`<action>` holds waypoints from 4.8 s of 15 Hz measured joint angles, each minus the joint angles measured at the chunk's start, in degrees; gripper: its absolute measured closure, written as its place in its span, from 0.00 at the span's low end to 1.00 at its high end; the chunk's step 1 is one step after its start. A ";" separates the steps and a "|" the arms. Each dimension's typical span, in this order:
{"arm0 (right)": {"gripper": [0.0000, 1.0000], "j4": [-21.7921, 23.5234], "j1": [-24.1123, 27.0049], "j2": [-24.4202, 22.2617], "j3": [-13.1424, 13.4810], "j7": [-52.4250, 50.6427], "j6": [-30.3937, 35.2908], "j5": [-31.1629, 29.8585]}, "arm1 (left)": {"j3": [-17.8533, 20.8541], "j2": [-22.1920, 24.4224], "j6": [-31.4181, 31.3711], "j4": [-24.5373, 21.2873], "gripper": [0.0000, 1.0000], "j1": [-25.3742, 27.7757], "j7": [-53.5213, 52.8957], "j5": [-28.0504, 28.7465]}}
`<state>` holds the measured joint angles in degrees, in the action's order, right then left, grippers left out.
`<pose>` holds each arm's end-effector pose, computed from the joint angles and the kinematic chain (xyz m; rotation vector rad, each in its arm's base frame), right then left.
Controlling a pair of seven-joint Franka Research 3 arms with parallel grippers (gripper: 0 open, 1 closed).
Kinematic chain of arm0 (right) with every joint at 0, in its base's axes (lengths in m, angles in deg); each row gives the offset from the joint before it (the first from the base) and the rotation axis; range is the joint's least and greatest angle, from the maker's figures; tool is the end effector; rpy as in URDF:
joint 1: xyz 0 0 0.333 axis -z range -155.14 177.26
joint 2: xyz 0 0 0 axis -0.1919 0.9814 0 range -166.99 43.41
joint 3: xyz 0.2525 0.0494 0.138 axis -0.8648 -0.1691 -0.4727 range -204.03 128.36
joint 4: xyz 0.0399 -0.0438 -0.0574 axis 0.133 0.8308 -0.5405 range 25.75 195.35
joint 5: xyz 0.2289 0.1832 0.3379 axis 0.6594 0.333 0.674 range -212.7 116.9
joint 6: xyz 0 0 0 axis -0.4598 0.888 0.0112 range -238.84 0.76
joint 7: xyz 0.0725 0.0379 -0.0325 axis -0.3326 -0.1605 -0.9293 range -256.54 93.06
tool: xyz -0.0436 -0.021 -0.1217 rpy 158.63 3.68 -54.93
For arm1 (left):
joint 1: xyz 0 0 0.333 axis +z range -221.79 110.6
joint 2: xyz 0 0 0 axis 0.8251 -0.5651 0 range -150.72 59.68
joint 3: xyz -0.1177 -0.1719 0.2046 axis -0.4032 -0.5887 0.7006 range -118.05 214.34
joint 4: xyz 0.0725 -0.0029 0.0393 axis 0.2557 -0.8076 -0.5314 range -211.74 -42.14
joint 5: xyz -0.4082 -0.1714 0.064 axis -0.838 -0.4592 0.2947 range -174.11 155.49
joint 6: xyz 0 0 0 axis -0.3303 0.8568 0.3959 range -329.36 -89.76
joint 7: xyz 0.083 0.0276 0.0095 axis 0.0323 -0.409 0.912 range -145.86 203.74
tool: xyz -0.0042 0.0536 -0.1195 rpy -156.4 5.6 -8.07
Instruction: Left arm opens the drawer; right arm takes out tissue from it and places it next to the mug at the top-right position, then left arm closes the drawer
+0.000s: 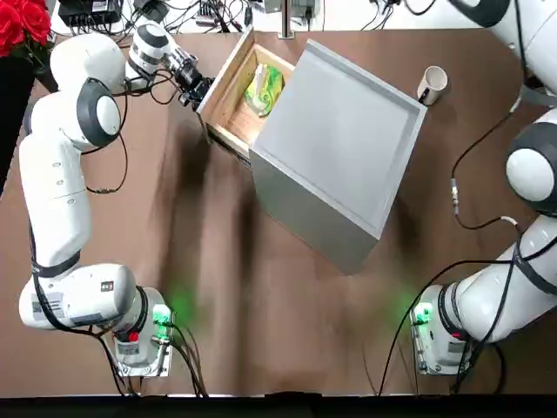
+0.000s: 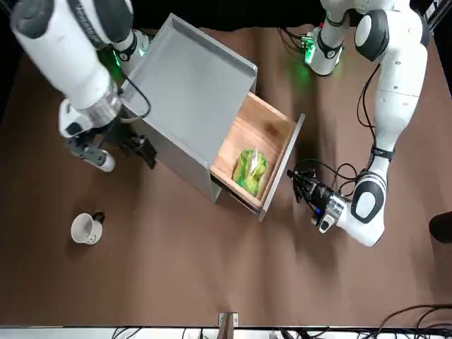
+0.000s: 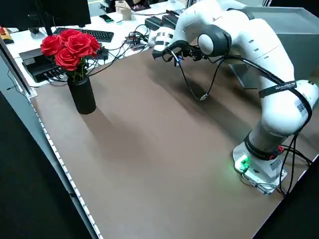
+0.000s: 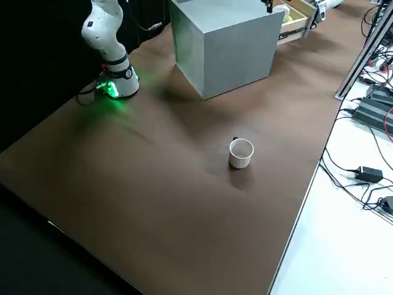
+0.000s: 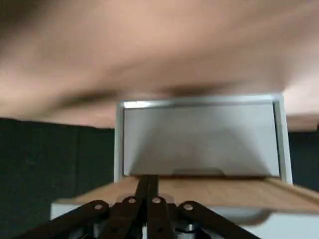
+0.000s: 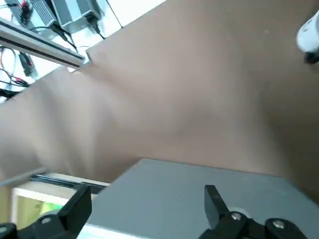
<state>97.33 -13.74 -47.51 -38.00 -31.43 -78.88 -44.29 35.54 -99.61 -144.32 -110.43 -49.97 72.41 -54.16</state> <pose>0.6398 0.3049 0.5493 -2.8794 0.6618 -0.1946 0.6606 -0.1607 0.1341 1.9849 0.9247 -1.4313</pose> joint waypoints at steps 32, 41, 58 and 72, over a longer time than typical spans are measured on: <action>0.00 -15.46 -23.45 27.67 0.38 31.54 -19.11 -9.73 | -5.93 44.76 -2.26 2.05 0.00 5.62 -31.05 45.40; 0.16 -15.47 -25.02 29.28 0.39 31.56 -19.13 -13.45 | 2.67 50.63 -8.04 -7.73 0.00 -4.86 -35.71 45.41; 0.98 -17.91 -25.16 29.21 0.82 33.29 -15.27 -13.56 | 3.76 50.00 -7.69 -8.29 0.00 -5.82 -37.11 45.41; 0.98 -19.31 -19.98 16.04 1.02 33.83 -10.76 -0.73 | 3.75 42.19 -4.08 -8.31 0.76 -6.71 -36.72 45.41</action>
<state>78.03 -33.73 -31.47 -36.99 2.40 -89.65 -45.02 39.30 -57.42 -148.40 -118.74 -56.68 35.68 -8.74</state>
